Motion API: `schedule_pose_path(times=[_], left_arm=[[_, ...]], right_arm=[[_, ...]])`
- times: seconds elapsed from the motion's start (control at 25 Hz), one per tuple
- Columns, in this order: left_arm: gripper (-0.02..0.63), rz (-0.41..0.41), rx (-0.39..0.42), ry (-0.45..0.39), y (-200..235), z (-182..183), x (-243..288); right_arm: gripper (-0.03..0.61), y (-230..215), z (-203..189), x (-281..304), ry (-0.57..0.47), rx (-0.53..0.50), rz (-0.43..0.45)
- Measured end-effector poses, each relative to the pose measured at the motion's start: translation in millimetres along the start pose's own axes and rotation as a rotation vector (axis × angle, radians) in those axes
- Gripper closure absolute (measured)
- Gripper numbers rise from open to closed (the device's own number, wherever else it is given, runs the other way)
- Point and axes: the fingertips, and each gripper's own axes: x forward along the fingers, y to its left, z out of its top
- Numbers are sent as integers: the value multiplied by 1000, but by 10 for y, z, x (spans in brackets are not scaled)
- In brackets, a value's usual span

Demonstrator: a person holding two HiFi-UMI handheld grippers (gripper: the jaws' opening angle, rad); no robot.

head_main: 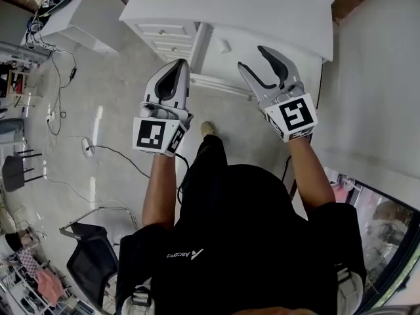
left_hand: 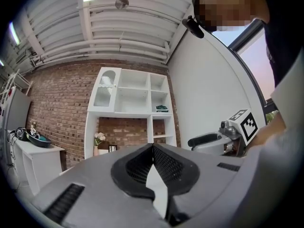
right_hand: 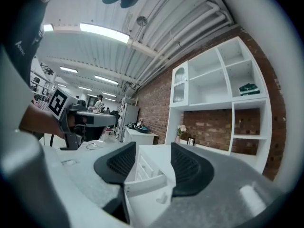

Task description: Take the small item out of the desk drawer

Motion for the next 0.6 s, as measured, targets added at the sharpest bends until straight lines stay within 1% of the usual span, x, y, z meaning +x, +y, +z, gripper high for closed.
schedule_pose_path(times=[0.2,0.44,0.6], left_arm=[[615,-55,-15,2,627,-138,420],[615,-133,-41,-28,1217,-287,772],[615,-169,-51,-2,1514,-522,986]], right_arm=[[357,-128,-355,767,127,27,-28],[357,-235,-835,1445,303,71,-64],[357,-330,-1272,1829,427,103,-70]])
